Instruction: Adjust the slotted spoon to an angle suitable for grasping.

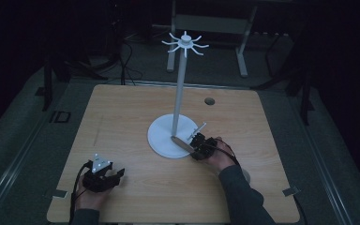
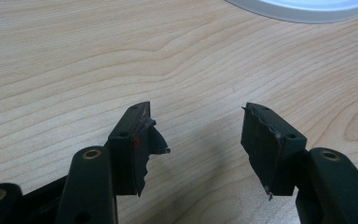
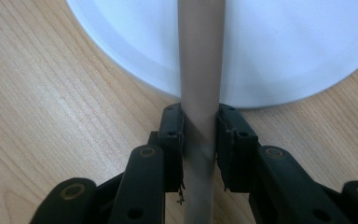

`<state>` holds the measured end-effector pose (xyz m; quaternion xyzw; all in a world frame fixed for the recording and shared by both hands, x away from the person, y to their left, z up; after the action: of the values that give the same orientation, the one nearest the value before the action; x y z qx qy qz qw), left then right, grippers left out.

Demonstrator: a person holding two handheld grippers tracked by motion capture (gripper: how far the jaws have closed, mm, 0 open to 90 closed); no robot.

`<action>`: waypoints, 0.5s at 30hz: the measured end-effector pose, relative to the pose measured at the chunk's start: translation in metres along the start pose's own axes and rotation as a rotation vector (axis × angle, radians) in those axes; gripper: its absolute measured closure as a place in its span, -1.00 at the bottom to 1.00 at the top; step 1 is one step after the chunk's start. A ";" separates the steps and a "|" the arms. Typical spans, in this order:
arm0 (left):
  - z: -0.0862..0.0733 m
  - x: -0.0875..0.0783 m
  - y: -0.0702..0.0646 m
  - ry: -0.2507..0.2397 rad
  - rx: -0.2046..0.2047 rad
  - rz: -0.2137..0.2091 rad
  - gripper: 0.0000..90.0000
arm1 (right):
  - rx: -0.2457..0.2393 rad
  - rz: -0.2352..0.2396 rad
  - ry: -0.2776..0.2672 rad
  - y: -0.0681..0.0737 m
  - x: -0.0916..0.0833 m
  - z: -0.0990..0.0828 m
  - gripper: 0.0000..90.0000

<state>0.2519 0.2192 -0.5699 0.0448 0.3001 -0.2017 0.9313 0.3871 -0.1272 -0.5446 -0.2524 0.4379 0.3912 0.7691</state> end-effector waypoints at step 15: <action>0.000 0.000 0.000 -0.001 -0.001 0.001 -0.04 | -0.028 -0.035 -0.040 0.006 -0.013 -0.001 0.65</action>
<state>0.2522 0.2192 -0.5700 0.0445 0.2997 -0.2010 0.9316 0.3775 -0.1298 -0.5343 -0.2631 0.4123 0.3887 0.7808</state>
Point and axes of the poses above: each handheld gripper's, and its own axes: x roughly forward along the jaws, z roughly out of its top, y roughly to its left, the point moved 1 cm from there along x, roughly forward along the jaws, and after that the axes turned 7 degrees about -y, right-handed, at the moved point
